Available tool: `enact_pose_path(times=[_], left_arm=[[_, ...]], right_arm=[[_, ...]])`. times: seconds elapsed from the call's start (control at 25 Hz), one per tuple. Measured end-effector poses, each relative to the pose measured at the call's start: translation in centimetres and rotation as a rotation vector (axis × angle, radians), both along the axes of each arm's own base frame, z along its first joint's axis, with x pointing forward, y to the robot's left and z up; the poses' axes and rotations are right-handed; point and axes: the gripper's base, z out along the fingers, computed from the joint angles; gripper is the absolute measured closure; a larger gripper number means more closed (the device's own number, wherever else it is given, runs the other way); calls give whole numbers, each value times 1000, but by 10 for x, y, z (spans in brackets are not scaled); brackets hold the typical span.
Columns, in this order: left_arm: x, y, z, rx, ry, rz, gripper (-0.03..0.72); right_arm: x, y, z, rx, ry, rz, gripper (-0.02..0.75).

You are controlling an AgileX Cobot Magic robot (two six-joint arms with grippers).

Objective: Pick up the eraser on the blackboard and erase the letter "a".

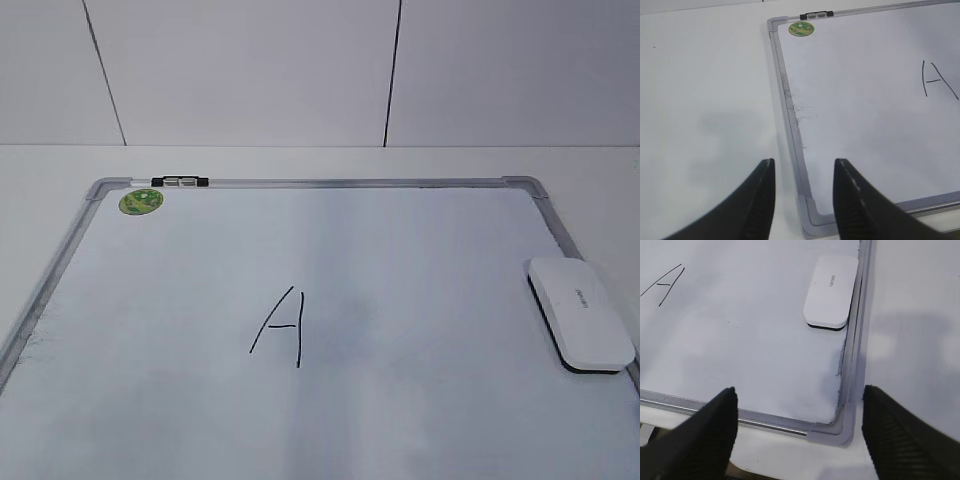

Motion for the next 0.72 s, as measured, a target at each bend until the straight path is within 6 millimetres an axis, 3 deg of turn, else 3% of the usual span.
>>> enact_pose_path(times=[0.36, 0.72], left_arm=[[0, 0, 0, 1, -2, 1, 392], [-1, 0, 0, 0, -10, 1, 426]], right_arm=[[0, 0, 0, 1, -3, 0, 146], [-13, -4, -1, 25, -91, 0, 146]])
